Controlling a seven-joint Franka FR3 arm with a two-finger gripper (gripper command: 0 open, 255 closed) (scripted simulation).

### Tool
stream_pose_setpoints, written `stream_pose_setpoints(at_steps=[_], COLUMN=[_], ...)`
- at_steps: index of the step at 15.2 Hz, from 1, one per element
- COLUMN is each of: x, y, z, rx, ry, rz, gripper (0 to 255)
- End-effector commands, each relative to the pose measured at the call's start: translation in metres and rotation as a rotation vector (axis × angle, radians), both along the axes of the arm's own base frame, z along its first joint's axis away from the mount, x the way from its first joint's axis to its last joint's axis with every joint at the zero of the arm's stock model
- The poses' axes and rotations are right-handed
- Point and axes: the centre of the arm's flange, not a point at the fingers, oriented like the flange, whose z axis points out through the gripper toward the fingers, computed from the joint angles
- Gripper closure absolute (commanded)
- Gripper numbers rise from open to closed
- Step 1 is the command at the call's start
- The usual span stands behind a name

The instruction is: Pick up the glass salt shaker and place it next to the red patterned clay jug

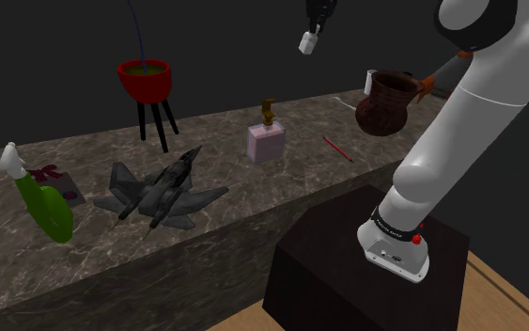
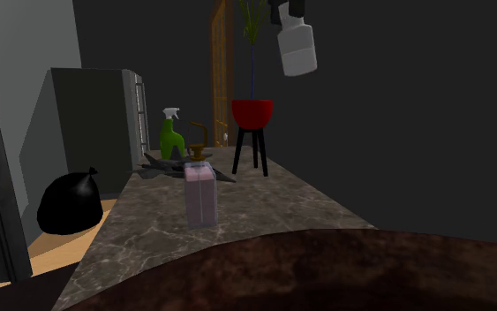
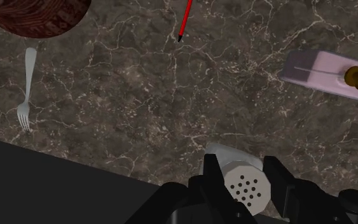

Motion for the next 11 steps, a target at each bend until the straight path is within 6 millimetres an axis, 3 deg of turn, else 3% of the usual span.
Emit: stream_pose_setpoints(at_steps=[1, 11], x=[-0.013, -0.077], y=[-0.024, -0.14], z=[-0.001, -0.001], rx=[0.0, 0.0], ry=[0.0, 0.0], rz=[0.001, 0.001], gripper=[255, 255])
